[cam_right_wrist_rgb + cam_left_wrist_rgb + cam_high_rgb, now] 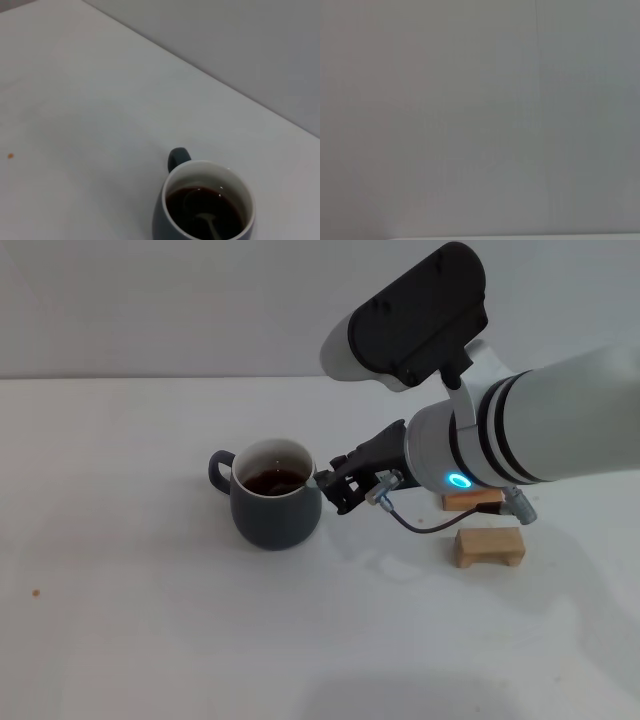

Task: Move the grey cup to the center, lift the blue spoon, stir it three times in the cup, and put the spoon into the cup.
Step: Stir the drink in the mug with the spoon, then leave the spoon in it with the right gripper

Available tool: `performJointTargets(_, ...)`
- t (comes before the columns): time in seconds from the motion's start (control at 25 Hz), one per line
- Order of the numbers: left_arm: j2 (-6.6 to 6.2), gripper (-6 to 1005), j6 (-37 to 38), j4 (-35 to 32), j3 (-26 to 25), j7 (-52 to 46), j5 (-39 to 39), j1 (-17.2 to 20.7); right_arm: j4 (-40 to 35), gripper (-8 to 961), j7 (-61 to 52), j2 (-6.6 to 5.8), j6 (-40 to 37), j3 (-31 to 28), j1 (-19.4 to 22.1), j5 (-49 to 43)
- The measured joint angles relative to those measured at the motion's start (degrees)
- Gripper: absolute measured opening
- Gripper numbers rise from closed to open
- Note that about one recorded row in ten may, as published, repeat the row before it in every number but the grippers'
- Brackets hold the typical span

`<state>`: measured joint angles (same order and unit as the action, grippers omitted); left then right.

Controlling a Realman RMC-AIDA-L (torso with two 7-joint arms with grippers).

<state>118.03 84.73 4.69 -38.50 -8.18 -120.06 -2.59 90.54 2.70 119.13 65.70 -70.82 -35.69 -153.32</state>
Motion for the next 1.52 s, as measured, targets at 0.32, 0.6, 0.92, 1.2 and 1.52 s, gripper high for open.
performJointTargets(0.32, 0.0, 847, 0.0, 0.3, 0.0, 0.0, 0.0, 0.0, -0.8, 163, -0.1, 0.14, -2.7, 1.6, -0.5, 0.6)
performJointTargets(0.6, 0.0, 847, 0.1, 0.4, 0.0, 0.0, 0.0, 0.1, -3.8, 163, 0.0, 0.14, -4.9, 1.7, -2.6, 1.3)
performJointTargets(0.92, 0.0, 847, 0.1, 0.5, 0.0, 0.0, 0.0, -0.1, -6.5, 162, 0.8, -0.17, -6.2, 0.4, -3.6, 0.3)
performJointTargets(1.2, 0.08, 847, 0.1, 0.5, 0.1, 0.0, 0.0, -0.1, -6.7, 163, 1.7, -0.21, -5.5, -1.1, -3.1, -0.5)
performJointTargets(1.52, 0.29, 847, 0.1, 0.6, 0.4, 0.0, 0.0, 0.1, -2.1, 162, 1.8, -0.01, -1.7, 0.2, -0.8, -0.2)
